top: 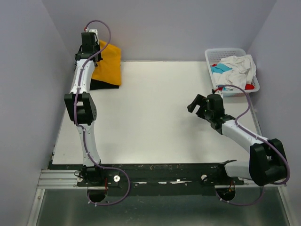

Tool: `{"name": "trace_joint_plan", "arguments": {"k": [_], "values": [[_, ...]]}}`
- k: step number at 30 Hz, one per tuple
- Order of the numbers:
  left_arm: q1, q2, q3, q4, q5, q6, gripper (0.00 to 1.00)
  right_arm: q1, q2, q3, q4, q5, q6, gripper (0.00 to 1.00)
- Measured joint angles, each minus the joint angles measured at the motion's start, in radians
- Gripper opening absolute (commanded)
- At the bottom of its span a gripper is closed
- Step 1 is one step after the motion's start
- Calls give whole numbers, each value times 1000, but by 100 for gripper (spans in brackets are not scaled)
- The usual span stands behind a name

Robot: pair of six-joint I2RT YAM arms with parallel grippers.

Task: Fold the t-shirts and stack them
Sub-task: Put the neatly folded tshirt into the corner of the board with the left arm, then reset both arms

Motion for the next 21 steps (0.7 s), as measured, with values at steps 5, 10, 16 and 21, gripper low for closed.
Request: {"name": "trace_joint_plan", "arguments": {"k": [5, 10, 16, 21], "values": [[61, 90, 34, 20, 14, 10, 97, 0, 0, 0, 0, 26, 4, 100], [90, 140, 85, 26, 1, 5, 99, 0, 0, 0, 0, 39, 5, 100], [89, 23, 10, 1, -3, -71, 98, 0, -24, 0, -16, 54, 8, 100], [83, -339, -329, 35, 117, -221, 99, 0, -127, -2, -60, 55, 28, 100]]}}
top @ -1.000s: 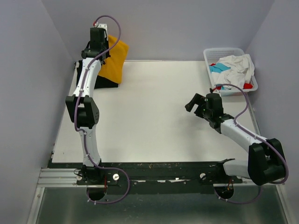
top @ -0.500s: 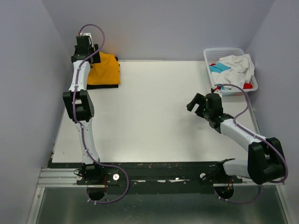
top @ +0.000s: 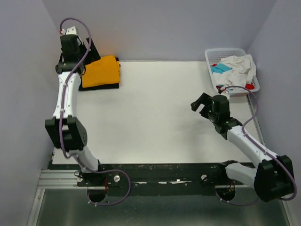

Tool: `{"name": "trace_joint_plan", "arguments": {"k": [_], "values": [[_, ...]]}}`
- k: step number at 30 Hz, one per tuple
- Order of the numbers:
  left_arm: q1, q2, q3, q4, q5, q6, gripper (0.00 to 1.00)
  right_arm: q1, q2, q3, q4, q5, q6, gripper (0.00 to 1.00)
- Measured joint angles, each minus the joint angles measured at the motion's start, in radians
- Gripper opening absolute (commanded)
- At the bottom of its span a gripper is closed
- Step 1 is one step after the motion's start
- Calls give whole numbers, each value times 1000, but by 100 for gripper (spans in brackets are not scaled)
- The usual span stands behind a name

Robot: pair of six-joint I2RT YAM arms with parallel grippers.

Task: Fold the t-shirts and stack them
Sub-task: Reset both arms

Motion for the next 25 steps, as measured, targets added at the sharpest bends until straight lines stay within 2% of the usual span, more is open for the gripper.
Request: {"name": "trace_joint_plan", "arguments": {"k": [1, 2, 4, 5, 6, 8, 13, 15, 18, 25], "values": [[-5, -140, -127, 55, 39, -42, 99, 0, -33, -7, -8, 0, 4, 100], [-5, -173, -167, 68, 52, -62, 98, 0, -65, -16, -18, 0, 6, 100], [-38, -403, -367, 153, 81, -113, 99, 0, -131, -45, -38, 2, 14, 100], [-52, -448, -417, 172, 77, -127, 99, 0, -166, -62, -53, 3, 21, 100], [-109, -590, -561, 217, 66, -154, 99, 0, -200, -79, -70, 6, 24, 100], [-208, -763, -782, 271, 51, -188, 99, 0, -263, -110, -96, 9, 31, 100], [-414, -1035, -1258, 286, -20, -291, 99, 0, -428, -174, -169, 36, 47, 100], [-463, -1115, -1402, 268, -53, -341, 99, 0, -489, -192, -188, 68, 55, 100], [-481, -1210, -1509, 222, -91, -397, 99, 0, -564, -223, -206, 123, 78, 100], [-487, -1252, -1484, 248, -140, -436, 99, 0, -623, -260, -215, 196, 84, 100]]}}
